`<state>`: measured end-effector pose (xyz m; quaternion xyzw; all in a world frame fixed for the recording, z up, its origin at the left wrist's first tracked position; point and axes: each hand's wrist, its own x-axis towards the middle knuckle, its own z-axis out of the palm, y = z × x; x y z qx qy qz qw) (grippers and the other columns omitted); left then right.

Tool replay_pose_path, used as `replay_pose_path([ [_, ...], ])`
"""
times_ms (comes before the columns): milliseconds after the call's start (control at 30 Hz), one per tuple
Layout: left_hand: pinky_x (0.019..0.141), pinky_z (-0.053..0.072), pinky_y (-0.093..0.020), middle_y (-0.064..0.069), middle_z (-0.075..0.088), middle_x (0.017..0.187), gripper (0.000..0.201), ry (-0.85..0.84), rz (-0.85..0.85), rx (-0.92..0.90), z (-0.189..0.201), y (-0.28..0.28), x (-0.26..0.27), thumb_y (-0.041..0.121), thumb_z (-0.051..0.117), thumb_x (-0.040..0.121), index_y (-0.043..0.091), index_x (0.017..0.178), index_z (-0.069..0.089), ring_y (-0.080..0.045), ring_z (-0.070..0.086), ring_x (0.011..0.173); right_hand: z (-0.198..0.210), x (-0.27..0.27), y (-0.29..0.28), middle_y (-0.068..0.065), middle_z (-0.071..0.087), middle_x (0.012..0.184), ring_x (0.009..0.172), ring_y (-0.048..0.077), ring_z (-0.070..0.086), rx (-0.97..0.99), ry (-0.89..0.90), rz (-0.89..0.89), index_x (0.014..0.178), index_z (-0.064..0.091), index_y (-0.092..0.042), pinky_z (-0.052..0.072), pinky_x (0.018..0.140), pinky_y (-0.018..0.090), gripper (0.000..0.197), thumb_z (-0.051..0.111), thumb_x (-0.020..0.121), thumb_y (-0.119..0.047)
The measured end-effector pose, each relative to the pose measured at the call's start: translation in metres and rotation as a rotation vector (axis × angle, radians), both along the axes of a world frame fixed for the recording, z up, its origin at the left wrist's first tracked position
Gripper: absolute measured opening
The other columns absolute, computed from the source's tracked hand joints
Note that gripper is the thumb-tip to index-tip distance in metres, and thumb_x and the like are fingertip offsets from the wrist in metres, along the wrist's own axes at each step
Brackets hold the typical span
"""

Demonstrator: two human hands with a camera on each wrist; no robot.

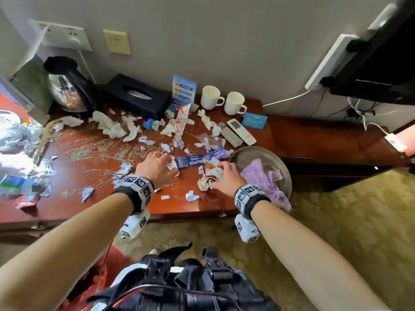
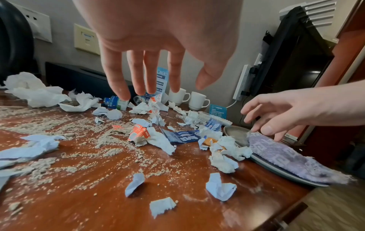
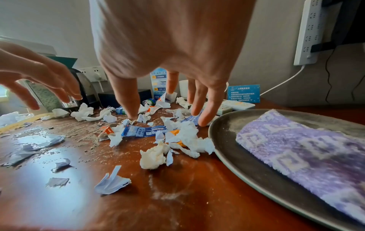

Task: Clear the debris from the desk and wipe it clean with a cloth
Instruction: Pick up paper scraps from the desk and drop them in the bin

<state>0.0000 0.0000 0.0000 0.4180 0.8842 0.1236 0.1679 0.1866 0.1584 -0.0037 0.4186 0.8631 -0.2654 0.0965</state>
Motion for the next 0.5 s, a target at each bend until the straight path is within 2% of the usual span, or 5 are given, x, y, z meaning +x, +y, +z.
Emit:
replay_pose_path([
  [167, 0.085, 0.053, -0.044, -0.004, 0.049, 0.136, 0.04, -0.008, -0.04, -0.076, -0.014, 0.006, -0.019, 0.054, 0.052, 0.086, 0.026, 0.115, 0.057, -0.023, 0.048, 0.12, -0.014, -0.019, 0.004, 0.004, 0.021, 0.145, 0.131, 0.026, 0.039, -0.002, -0.045, -0.005, 0.142, 0.026, -0.023, 0.039, 0.103, 0.041, 0.081, 0.074, 0.079, -0.042],
  [333, 0.096, 0.045, -0.046, -0.008, 0.045, 0.143, 0.047, -0.04, -0.082, -0.132, -0.026, 0.016, -0.029, 0.057, 0.051, 0.087, 0.027, 0.124, 0.054, -0.027, 0.043, 0.13, -0.026, -0.03, 0.016, 0.003, 0.016, 0.147, 0.135, 0.026, 0.034, 0.027, -0.09, -0.005, 0.146, 0.022, -0.023, 0.038, 0.107, 0.043, 0.092, 0.077, 0.075, -0.046],
  [500, 0.095, 0.047, -0.045, -0.008, 0.053, 0.132, 0.052, -0.034, -0.114, -0.104, -0.036, 0.026, -0.035, 0.06, 0.048, 0.087, 0.026, 0.126, 0.052, -0.026, 0.049, 0.121, -0.034, -0.043, 0.03, 0.002, 0.008, 0.156, 0.144, 0.028, 0.023, -0.002, -0.114, 0.006, 0.151, 0.016, -0.025, 0.034, 0.111, 0.045, 0.098, 0.076, 0.077, -0.05],
])
